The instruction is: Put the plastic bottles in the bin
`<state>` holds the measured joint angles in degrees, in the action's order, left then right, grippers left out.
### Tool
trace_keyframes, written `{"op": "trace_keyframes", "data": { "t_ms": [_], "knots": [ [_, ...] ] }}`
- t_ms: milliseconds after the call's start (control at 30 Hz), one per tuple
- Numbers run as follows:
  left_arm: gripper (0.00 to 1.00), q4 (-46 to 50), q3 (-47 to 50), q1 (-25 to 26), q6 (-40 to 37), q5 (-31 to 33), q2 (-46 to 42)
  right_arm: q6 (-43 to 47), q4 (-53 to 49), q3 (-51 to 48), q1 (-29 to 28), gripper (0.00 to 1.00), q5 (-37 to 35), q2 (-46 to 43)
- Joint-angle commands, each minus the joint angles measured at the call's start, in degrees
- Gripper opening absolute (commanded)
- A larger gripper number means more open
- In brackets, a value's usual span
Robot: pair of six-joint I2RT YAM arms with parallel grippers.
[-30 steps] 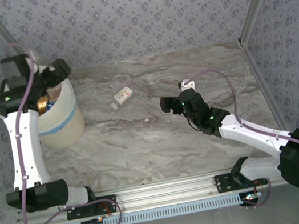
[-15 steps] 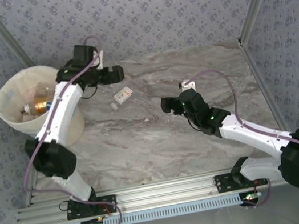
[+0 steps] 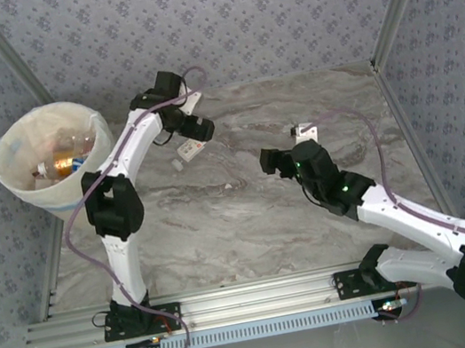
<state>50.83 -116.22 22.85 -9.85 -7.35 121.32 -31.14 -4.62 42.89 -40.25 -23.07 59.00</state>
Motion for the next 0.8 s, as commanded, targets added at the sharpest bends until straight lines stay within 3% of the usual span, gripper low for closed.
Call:
{"op": "trace_keyframes", "data": {
  "t_ms": [0, 333, 533, 633, 767],
  "knots": [
    [0.99, -0.8, -1.1, -0.1, -9.6, -2.9, 1.8, -1.0, -2.2, -1.1, 0.2, 0.98, -2.9, -2.2],
    [0.99, 3.6, -12.5, -0.3, -16.5, -2.3, 15.0, -1.3, -3.5, -1.2, 0.3, 0.98, -3.3, -3.8],
    [1.0, 6.9, -22.3, -2.2, -15.4, 0.6, 23.3, -1.5, -5.2, -0.9, 0.3, 0.97, -4.1, -5.2],
    [0.99, 10.4, -26.4, -2.8, -15.0, -3.5, 26.5, -1.6, -6.0, -1.1, 0.3, 0.97, -4.8, -6.1],
    [0.98, 9.3, -22.7, -1.4, -16.0, -5.8, 26.2, -2.0, -6.3, -1.5, 0.4, 0.97, -5.7, -6.5]
  ]
}}
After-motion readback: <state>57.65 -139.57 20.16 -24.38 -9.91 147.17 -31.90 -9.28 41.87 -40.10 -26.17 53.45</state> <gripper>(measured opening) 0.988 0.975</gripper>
